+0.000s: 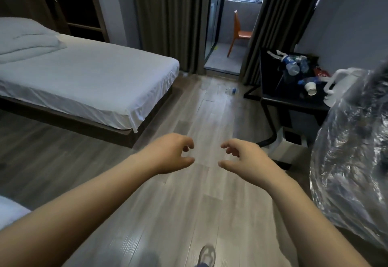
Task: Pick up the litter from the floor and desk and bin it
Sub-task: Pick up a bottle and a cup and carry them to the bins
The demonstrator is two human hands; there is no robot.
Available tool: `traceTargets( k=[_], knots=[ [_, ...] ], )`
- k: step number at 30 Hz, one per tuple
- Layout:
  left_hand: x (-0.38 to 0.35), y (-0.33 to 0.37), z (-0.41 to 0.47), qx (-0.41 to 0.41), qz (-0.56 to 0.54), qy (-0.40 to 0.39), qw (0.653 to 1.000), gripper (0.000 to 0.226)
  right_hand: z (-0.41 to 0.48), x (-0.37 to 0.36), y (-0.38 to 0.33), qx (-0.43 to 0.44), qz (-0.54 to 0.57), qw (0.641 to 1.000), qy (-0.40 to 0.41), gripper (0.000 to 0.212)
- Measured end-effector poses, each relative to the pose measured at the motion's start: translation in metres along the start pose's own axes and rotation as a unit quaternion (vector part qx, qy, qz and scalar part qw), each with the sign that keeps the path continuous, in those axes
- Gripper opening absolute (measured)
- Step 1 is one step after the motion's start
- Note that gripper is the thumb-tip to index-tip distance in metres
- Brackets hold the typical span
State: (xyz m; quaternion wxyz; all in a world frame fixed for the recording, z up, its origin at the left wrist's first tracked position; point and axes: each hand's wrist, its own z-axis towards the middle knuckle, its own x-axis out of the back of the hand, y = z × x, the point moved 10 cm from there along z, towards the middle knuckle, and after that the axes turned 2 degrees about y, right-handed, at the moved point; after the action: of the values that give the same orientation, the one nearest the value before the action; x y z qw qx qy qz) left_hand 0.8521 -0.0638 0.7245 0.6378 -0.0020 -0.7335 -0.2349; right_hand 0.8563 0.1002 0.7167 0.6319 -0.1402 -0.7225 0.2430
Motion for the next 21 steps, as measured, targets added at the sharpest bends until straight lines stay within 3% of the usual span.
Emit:
traceTargets(
  k=[14,21],
  knots=[
    [0.036,-0.006,0.253,-0.004,0.021,0.006,1.000,0.041,0.229,0.091,0.084,0.017,-0.008,1.000,0.021,0.048],
    [0.029,-0.019,0.353,-0.015,0.008,-0.023,1.000,0.043,0.307,0.106,0.131,-0.018,0.000,1.000,0.013,0.047]
  ],
)
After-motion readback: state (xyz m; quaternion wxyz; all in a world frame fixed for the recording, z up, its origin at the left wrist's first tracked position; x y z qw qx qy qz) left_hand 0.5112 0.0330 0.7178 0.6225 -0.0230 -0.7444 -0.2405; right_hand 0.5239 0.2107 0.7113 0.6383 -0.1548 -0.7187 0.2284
